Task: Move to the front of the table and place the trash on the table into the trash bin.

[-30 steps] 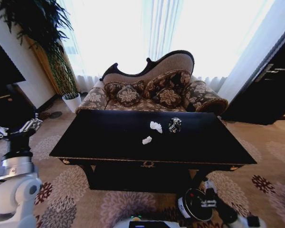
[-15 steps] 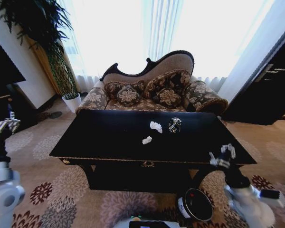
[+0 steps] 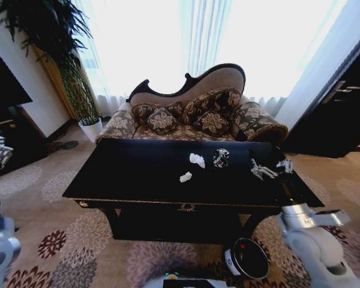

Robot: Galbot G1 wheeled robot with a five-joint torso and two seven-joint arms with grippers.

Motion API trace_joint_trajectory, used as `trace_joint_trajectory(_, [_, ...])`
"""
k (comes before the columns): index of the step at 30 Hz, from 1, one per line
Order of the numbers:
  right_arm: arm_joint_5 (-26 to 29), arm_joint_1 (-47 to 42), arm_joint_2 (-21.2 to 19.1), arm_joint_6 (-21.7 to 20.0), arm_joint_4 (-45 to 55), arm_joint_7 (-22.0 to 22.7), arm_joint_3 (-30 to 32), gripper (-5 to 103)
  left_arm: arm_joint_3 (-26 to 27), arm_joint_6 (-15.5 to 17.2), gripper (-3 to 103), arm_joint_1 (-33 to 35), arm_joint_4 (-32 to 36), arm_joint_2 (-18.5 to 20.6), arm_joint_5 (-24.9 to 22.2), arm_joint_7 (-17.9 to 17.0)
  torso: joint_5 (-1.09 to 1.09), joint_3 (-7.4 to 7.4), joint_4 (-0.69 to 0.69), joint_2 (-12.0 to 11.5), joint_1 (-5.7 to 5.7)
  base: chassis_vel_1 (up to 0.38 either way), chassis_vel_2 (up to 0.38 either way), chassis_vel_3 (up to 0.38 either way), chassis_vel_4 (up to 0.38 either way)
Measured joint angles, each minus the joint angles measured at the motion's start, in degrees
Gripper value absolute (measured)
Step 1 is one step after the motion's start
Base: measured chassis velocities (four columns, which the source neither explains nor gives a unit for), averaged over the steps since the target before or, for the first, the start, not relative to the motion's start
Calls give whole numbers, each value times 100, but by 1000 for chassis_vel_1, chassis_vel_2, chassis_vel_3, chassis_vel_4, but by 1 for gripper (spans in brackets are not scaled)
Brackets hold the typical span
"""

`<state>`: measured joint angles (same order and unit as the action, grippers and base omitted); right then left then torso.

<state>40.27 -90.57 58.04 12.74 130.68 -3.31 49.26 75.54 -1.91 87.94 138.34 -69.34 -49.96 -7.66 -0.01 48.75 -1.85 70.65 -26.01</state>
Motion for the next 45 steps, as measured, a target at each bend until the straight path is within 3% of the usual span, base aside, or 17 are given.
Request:
trace_joint_trajectory(3, [-140, -15, 25, -78, 2, 183, -23, 100, -21, 14, 100, -11, 24, 48, -54, -3, 0, 0, -3, 0, 0, 0, 0, 0, 0])
trace_joint_trajectory(7, [-264, -12, 51, -434, 25, 773, -222, 100, -20, 24, 100, -56, -19, 237, -144, -13, 0, 0, -2, 0, 0, 0, 0, 0, 0])
trace_joint_trajectory(10, [-279, 56, 37, -526, -60, 854, -354, 100, -15, 24, 100, -51, -53, 294, -151, -13, 0, 0, -3, 0, 0, 0, 0, 0, 0])
trace_joint_trajectory(19, [-295, 555, -465, -474, -723, 501, -1002, 100, 362, 5, 100, -68, -303, 541, -274, -13, -1, 0, -1, 0, 0, 0, 0, 0, 0])
trace_joint_trajectory(21, [-185, 721, -674, -313, -1072, 154, -1207, 100, 456, 9, 100, -69, -417, 624, -282, -15, 0, 0, -1, 0, 0, 0, 0, 0, 0])
trace_joint_trajectory(24, [-115, 906, -870, -239, -1322, -24, -1380, 100, 461, 11, 100, -53, -467, 632, -221, -15, 0, 0, -1, 0, 0, 0, 0, 0, 0])
trace_joint_trajectory(33, [-100, 1496, -1254, -321, -1814, 68, -1900, 100, 92, 14, 100, -118, -497, 367, 185, -3, -1, 0, -2, 0, 0, 0, 0, 0, 0])
trace_joint_trajectory(45, [-171, 2636, -1473, -356, -2492, 67, -2717, 100, 217, 34, 100, -191, -700, 459, 200, 3, -1, 0, -1, 0, 0, 0, 0, 0, 0])
